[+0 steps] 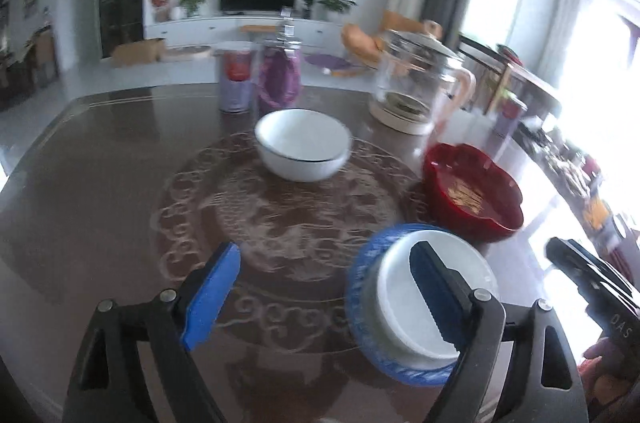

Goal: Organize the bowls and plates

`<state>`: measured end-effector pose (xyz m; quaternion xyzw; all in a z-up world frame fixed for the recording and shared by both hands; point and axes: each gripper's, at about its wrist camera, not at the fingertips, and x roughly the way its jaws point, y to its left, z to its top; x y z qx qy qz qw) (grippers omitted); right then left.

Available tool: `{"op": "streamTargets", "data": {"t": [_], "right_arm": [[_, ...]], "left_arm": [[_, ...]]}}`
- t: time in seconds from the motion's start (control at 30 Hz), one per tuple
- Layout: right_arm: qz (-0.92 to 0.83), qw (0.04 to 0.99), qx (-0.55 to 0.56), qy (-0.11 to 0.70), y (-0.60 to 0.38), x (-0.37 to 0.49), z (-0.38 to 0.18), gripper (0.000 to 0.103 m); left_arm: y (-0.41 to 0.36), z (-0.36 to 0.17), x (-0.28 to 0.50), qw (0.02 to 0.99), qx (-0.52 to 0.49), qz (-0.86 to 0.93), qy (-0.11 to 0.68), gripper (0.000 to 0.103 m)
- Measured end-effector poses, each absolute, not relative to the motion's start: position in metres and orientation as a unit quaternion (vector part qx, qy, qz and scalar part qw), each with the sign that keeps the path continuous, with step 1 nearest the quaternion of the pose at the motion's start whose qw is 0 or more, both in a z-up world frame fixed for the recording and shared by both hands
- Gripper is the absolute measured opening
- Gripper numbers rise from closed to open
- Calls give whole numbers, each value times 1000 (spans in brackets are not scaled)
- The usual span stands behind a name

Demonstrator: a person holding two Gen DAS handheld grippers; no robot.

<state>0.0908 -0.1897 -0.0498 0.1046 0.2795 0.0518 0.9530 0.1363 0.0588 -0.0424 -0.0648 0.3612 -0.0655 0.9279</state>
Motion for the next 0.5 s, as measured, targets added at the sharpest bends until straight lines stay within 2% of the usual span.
{"op": "streamTargets", "data": {"t": [0.13,0.4,0.47,0.5], "right_arm": [[7,960,107,258,-211,67,-65,68],[-22,947,124,295,-231,62,-95,68],[-27,946,119,300,-230,61,-96,68],[-29,946,117,301,-230,61,-97,68]], "left_arm": [[85,-57,127,926,-87,-22,367,87],[97,-90,117,909,-75,29,409,87],[94,-91,113,910,-48,31,410,90],[92,-91,111,913,-37,32,406,95]]}}
